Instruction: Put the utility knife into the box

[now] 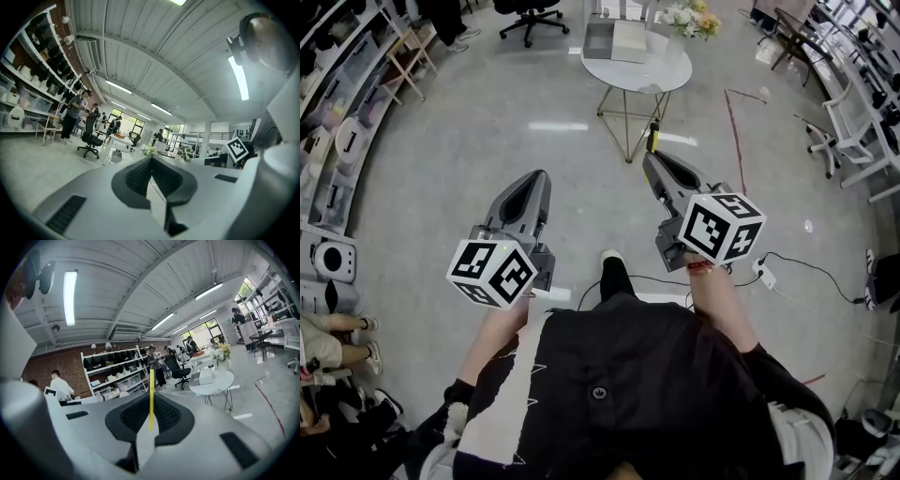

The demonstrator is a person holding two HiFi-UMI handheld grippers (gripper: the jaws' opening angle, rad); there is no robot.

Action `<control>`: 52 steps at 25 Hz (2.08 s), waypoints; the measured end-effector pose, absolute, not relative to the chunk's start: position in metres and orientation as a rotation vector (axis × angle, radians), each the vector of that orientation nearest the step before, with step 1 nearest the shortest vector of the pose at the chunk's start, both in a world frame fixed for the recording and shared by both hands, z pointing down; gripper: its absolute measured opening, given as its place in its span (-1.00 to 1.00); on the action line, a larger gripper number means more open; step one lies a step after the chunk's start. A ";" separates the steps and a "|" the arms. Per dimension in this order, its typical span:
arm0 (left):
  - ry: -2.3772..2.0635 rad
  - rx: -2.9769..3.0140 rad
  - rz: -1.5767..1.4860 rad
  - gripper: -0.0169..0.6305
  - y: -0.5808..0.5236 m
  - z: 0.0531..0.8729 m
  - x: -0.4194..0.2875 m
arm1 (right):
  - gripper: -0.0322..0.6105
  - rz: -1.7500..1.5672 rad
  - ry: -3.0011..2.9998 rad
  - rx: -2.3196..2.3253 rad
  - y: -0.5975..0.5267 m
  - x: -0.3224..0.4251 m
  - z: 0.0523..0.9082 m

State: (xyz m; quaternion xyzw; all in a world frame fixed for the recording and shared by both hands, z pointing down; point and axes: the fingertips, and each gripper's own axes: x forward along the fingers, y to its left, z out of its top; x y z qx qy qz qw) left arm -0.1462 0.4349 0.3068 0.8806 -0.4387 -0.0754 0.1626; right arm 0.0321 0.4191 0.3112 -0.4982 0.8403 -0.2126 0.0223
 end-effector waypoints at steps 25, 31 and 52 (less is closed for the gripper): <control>-1.369 2.527 -0.272 -0.91 0.195 0.269 -0.089 | -0.80 -0.546 2.730 -1.417 0.164 0.082 0.276; -1.386 2.519 -0.273 -0.91 0.171 0.284 -0.071 | -0.80 -0.566 2.762 -1.374 0.139 0.091 0.294; -1.459 2.411 -0.220 -0.91 0.090 0.328 -0.109 | -0.80 -0.793 2.754 -1.391 0.048 0.070 0.356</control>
